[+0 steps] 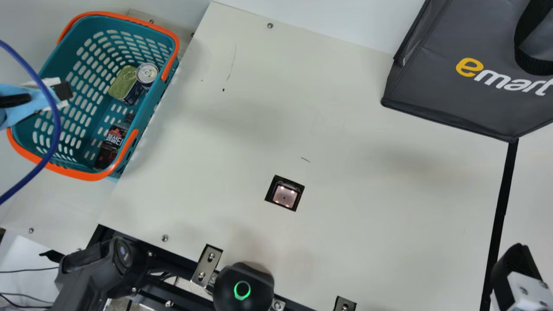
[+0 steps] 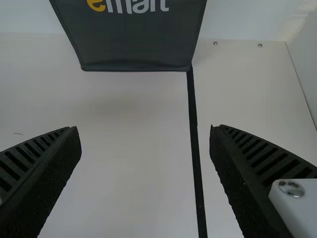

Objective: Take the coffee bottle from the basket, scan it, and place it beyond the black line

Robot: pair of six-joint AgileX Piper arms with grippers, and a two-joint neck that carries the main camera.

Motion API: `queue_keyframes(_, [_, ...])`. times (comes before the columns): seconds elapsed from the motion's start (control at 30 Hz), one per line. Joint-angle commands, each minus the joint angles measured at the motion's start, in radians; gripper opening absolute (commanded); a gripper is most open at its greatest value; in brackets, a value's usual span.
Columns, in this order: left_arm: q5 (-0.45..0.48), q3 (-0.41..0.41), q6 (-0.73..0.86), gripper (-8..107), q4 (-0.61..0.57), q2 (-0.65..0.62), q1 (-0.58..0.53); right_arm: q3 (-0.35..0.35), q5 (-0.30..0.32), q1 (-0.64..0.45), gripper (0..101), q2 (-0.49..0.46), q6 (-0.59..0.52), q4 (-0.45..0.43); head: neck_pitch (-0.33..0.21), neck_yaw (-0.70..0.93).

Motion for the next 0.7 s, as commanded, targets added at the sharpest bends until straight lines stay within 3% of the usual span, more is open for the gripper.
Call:
queue_keyframes(0.0, [0.001, 0.004, 0.016, 90, -0.009, 0.011, 0.013, 0.000, 0.000, 0.000, 91, 0.000, 0.000, 0.000, -0.026, 0.002])
queue_keyframes(0.67, [-0.097, 0.078, 0.219, 90, -0.093, 0.169, 0.102, 0.000, 0.000, 0.000, 91, 0.000, 0.000, 0.000, -0.026, 0.002])
